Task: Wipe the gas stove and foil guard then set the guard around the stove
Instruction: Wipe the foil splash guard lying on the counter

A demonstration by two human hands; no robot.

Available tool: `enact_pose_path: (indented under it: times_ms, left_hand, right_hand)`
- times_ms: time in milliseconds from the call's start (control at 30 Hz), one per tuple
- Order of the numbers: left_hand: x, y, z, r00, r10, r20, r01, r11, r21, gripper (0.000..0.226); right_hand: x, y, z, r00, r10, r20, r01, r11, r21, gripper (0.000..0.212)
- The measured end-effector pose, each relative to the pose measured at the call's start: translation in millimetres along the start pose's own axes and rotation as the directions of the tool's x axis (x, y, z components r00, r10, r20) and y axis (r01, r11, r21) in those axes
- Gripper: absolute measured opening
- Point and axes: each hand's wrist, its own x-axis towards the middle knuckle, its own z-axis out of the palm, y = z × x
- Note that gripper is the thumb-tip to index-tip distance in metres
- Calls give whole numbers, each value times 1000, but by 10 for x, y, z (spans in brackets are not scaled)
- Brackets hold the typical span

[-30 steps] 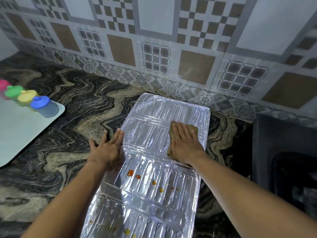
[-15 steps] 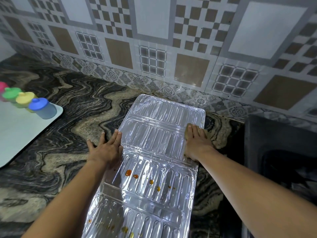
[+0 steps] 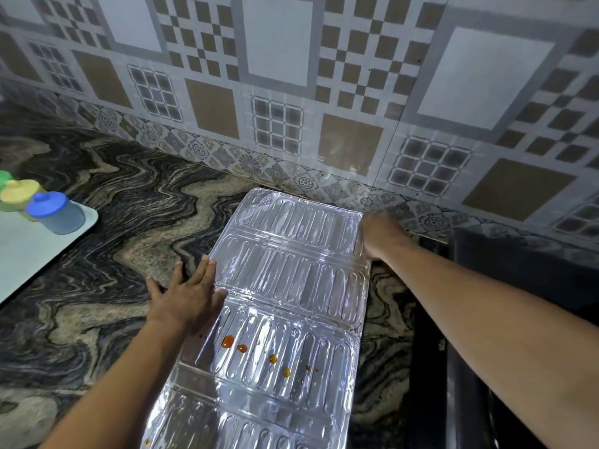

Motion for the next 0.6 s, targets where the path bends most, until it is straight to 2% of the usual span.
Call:
enact_pose_path:
  times_ms: [167,333,600]
  left_hand:
    - [5,14,10,1000,-4,-21,4,1000,-8,72]
    - [-7,48,-6,1000,-12,-24,12,1000,12,71]
    - [-5,67,2,999,-29,-26,29,1000,6,70]
  right_hand:
    - [-50,-101,197,1000,-19,20,18,997,71,55]
    - [-168,-209,371,998,-62,0,62,997,55,78]
    - [-570,-339,405,991,-121,52,116,990,77,64]
